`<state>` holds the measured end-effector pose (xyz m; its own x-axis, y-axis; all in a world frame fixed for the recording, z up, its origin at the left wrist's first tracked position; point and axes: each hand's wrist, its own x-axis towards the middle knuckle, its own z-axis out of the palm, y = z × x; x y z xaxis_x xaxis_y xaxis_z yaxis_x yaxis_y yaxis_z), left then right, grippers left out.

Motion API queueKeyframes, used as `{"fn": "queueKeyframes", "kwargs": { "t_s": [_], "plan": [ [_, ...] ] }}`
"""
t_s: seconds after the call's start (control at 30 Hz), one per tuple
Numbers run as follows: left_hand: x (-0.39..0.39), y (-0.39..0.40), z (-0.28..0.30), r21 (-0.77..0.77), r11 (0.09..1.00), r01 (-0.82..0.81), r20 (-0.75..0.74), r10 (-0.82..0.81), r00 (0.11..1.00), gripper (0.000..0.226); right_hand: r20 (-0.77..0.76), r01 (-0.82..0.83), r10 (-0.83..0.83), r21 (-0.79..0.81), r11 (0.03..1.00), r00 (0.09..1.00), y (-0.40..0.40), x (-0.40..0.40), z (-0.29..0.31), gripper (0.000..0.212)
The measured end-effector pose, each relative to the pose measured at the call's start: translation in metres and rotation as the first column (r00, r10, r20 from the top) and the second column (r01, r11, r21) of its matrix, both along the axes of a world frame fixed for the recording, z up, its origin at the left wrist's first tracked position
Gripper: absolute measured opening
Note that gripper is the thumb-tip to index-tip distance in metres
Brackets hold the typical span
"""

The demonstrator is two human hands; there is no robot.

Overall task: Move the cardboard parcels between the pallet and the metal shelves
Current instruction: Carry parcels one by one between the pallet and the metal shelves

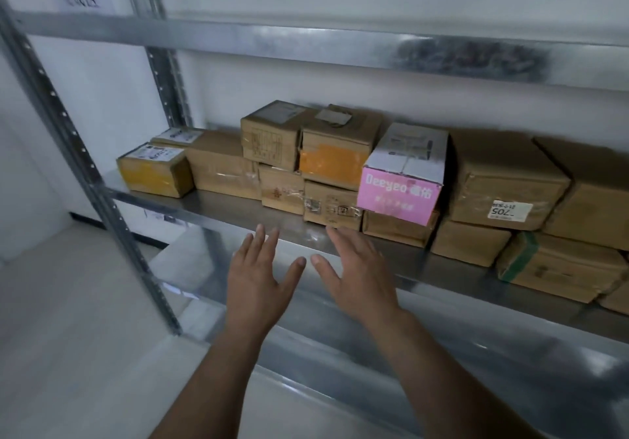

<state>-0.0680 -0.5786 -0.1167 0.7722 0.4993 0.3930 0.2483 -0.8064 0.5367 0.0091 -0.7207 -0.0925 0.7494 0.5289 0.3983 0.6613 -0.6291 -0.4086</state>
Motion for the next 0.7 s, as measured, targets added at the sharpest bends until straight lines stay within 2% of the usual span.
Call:
{"fn": "queueKeyframes", "kwargs": {
  "t_s": [0.2, 0.7],
  "plan": [
    [0.028, 0.044, 0.01, 0.014, 0.999, -0.047, -0.013, 0.047, 0.999, 0.072, -0.005, -0.059, 0.059, 0.022, 0.998, 0.998, 0.051, 0.038, 0.003, 0.059],
    [0.125, 0.11, 0.027, -0.002, 1.0, 0.026, 0.029, -0.026, 0.999, 0.069, -0.053, -0.022, 0.025, 0.042, 0.999, 0.998, 0.132, 0.122, 0.01, 0.062]
  ]
}}
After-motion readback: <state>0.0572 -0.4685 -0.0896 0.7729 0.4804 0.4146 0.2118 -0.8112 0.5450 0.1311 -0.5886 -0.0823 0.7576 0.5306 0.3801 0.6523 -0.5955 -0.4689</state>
